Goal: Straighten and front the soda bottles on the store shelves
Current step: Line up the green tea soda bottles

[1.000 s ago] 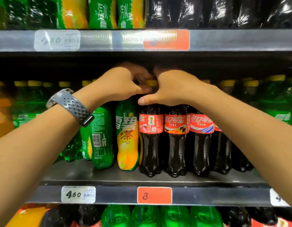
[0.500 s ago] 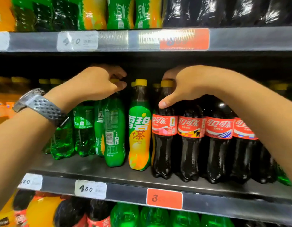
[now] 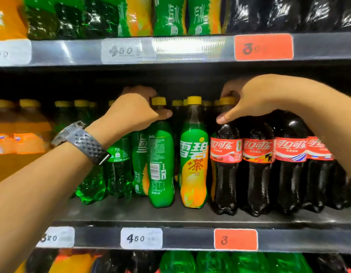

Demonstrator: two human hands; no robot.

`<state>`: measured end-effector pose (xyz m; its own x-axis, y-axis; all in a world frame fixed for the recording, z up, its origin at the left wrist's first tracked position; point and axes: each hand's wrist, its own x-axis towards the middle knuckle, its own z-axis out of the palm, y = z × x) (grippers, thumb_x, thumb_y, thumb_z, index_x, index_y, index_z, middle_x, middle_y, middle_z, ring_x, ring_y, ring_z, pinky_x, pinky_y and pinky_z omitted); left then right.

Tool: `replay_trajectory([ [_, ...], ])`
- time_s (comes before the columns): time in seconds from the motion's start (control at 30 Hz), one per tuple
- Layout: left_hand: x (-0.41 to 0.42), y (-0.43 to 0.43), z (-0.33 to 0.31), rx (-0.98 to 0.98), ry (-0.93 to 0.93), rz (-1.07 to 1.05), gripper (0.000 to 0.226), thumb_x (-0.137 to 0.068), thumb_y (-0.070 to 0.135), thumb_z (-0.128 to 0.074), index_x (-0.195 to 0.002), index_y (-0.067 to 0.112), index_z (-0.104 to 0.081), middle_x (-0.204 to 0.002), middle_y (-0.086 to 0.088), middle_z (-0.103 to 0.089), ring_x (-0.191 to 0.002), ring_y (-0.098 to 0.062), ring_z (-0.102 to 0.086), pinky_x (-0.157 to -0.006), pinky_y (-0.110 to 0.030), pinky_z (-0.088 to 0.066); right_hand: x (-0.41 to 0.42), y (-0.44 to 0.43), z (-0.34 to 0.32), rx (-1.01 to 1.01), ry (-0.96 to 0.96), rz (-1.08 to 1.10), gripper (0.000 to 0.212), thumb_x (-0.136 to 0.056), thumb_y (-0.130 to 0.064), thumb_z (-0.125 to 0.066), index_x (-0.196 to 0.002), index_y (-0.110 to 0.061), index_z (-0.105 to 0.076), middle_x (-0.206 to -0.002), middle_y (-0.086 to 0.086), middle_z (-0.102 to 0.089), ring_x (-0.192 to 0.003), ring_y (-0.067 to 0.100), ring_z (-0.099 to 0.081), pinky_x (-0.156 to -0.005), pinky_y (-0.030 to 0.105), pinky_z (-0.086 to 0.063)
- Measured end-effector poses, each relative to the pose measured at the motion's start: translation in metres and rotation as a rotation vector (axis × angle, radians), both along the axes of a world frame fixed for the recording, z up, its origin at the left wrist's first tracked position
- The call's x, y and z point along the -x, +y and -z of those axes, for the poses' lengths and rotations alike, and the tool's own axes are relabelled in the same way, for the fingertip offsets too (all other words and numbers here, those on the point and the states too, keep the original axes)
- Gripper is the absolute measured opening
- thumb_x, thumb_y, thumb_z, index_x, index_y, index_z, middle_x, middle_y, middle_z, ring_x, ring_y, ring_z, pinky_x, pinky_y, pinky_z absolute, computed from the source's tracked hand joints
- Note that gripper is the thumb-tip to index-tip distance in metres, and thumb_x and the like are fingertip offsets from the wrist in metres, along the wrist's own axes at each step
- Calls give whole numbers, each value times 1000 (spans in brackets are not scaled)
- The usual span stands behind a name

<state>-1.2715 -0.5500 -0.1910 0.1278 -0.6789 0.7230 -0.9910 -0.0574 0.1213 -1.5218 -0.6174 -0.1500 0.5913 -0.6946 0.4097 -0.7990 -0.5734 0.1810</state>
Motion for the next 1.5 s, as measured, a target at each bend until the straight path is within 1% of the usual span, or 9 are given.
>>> replay_trajectory([
  [0.1, -2, 4, -1, -32, 111, 133, 34, -76, 47, -74, -92, 18, -67, -85, -6, -69, -81, -29, -65, -70, -38, -53, -1, 4, 0, 0, -4, 13, 74, -63, -79, -55, -120, -33, -51, -109, -3, -62, -94, 22, -58, -84, 34, -47],
  [0.23, -10, 4, -3, -93, 271, 301, 25, -77, 29, -78, -97, 20, -66, -88, -11, -71, -82, -33, -68, -82, -49, -54, -25, 12, 5, 26, -268, -204, 58, -73, -67, -57, -118, -30, -55, -107, -10, -63, -99, 17, -60, -91, 34, -46],
  [0.37, -9, 4, 0, -115, 446, 503, 18, -79, 14, -76, -91, 25, -68, -90, -12, -73, -83, -29, -71, -85, -48, -56, -52, 14, 5, 68, -229, -165, 56, -80, -65, -55, -121, -27, -52, -111, -3, -63, -100, 21, -59, -87, 32, -45],
  [0.5, -2, -5, 4, -43, 474, 496, 21, -78, 33, -77, -95, 26, -67, -85, -8, -74, -78, -27, -72, -79, -44, -59, -64, 12, 7, 75, -171, -127, 39, -84, -55, -60, -106, -22, -64, -99, 3, -64, -84, 24, -58, -72, 31, -47],
  [0.7, -2, -10, 6, -75, 621, 620, 20, -87, 7, -67, -106, 15, -64, -95, -14, -72, -79, -23, -71, -78, -34, -58, -58, 4, 8, 23, -231, -183, 29, -86, -44, -64, -107, -24, -61, -92, -2, -57, -81, 18, -54, -66, 27, -37],
  [1.0, -12, -14, 7, -134, 680, 759, 27, -93, 1, -57, -118, 12, -59, -92, -8, -70, -79, -14, -71, -72, -23, -57, -55, -3, 11, -47, -373, -274, 29, -82, -48, -67, -100, -25, -64, -86, -4, -65, -77, 16, -61, -65, 26, -44],
  [1.23, -21, -17, 9, -236, 806, 923, 31, -93, 3, -52, -122, 13, -57, -109, -17, -69, -103, -28, -68, -87, -34, -55, -53, -4, 10, -92, -383, -273, 33, -79, -51, -69, -99, -25, -64, -82, -6, -67, -72, 11, -62, -57, 21, -42],
  [1.37, -22, -17, 8, -284, 828, 949, 35, -95, 3, -50, -128, 10, -53, -114, -18, -68, -108, -28, -65, -91, -34, -54, -52, 4, 5, -104, -303, -243, 38, -78, -54, -68, -102, -24, -62, -81, -5, -67, -76, 17, -65, -69, 29, -50],
  [1.5, -23, -11, 1, -259, 640, 827, 44, -94, 2, -54, -136, 12, -50, -125, -11, -64, -111, -18, -63, -96, -27, -50, -57, 13, -2, -10, -200, -170, 49, -80, -61, -60, -114, -26, -57, -105, -2, -63, -92, 20, -60, -81, 32, -47],
])
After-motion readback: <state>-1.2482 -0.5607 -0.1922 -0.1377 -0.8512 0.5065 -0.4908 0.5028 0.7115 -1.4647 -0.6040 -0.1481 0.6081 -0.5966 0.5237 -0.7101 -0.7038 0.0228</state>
